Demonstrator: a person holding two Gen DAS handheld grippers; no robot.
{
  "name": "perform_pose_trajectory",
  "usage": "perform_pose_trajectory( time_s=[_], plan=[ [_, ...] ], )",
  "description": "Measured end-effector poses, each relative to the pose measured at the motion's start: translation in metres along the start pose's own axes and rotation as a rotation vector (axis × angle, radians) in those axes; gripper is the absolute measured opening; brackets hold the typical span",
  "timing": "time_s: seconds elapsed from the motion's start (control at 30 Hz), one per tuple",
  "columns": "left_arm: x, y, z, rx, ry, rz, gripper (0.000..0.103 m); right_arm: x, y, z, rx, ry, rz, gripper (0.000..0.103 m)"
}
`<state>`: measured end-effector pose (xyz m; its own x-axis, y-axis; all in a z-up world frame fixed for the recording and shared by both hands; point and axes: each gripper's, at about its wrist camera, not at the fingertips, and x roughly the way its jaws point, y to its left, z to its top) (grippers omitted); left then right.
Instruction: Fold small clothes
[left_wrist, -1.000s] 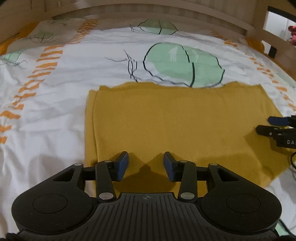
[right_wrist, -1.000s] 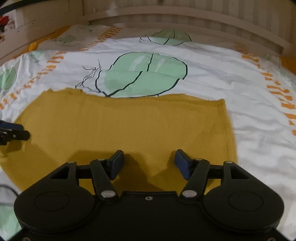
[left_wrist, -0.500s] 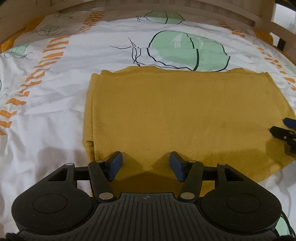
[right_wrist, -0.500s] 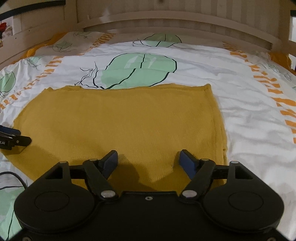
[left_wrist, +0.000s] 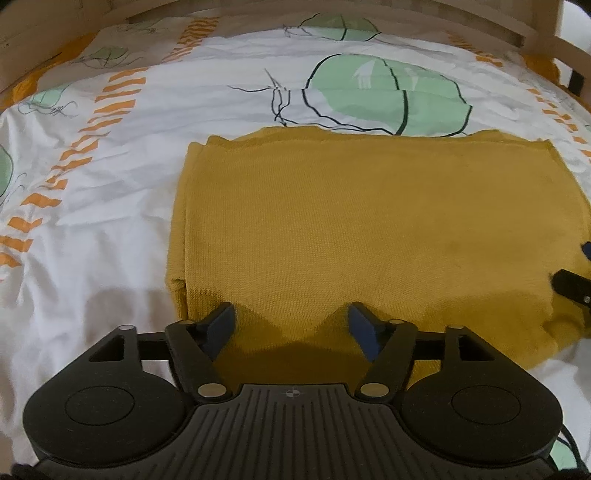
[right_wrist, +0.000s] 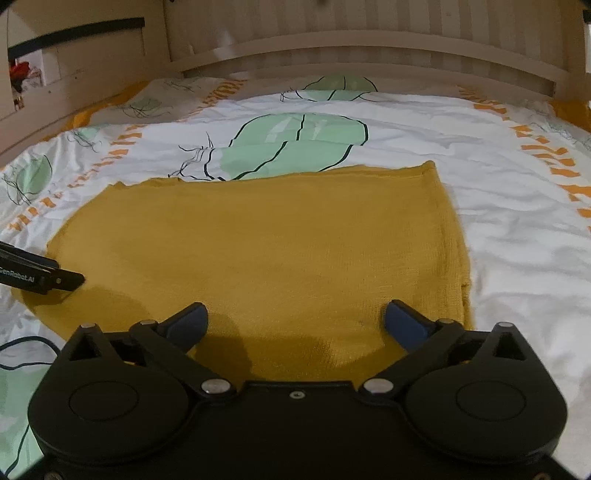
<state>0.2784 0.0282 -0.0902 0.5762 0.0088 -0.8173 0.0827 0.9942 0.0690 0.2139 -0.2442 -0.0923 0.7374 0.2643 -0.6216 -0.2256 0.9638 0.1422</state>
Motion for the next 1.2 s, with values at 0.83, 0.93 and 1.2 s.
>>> perform_pose_trajectory(
  time_s=[0.83,0.93,1.2],
  plan=[
    [-0.010,-0.036,0.067,-0.170,0.006,-0.040,0.083,-0.005,-0.032,-0.005,0.205,-0.075,0.170,0.103],
    [0.006,-0.041,0.081,-0.194,0.027,-0.045,0.079,-0.005,-0.032,-0.006,0.212,-0.077,0.175,0.103],
    [0.018,-0.040,0.084,-0.219,0.113,-0.083,0.068,-0.006,-0.040,-0.006,0.256,-0.084,0.210,0.103]
  ],
)
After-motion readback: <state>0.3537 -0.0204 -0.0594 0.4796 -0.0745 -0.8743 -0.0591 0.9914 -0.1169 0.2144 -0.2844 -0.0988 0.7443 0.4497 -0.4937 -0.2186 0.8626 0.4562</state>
